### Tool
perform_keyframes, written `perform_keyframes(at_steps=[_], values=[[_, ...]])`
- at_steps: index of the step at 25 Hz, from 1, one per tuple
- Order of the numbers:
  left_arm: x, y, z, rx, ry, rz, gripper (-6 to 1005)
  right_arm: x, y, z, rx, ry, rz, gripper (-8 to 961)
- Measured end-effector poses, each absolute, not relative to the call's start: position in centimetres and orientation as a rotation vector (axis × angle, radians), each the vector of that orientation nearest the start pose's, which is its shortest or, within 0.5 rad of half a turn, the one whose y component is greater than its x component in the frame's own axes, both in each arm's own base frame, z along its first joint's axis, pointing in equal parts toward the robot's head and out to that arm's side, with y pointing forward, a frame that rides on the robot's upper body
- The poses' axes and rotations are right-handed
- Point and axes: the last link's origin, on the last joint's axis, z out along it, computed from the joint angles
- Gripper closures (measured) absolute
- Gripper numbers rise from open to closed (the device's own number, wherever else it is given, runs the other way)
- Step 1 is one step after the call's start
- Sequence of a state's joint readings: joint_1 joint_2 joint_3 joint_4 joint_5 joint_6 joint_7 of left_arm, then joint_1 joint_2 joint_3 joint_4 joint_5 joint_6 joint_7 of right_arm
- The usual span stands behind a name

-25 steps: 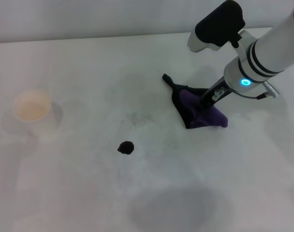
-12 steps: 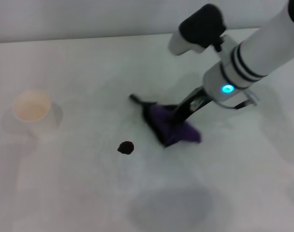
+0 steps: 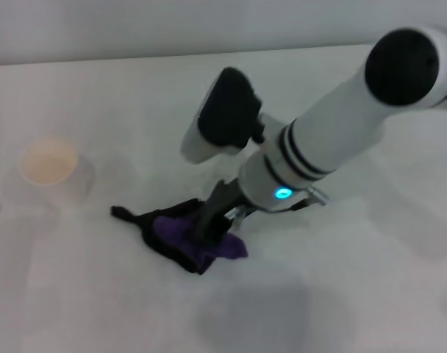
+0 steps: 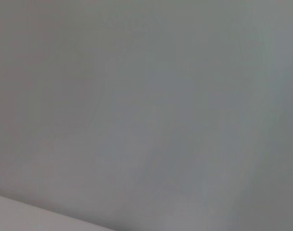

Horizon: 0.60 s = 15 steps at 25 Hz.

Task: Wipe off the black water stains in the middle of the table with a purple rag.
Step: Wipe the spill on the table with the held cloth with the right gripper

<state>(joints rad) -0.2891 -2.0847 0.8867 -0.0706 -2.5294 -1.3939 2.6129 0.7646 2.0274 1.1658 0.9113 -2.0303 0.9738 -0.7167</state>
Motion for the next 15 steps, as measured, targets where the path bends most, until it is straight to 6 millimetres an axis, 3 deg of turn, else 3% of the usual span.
perform_keyframes(at_steps=[7, 15], values=[[-37.9, 24.7, -0.6, -1.486, -0.838, -0.869, 119, 15.7, 34.6, -13.9, -2.843, 0.552, -0.195, 861], [-37.9, 24.7, -0.5, -1.484, -0.836, -0.871, 120, 17.8, 37.2, -11.9, -2.705, 0.613, -0.157, 852]])
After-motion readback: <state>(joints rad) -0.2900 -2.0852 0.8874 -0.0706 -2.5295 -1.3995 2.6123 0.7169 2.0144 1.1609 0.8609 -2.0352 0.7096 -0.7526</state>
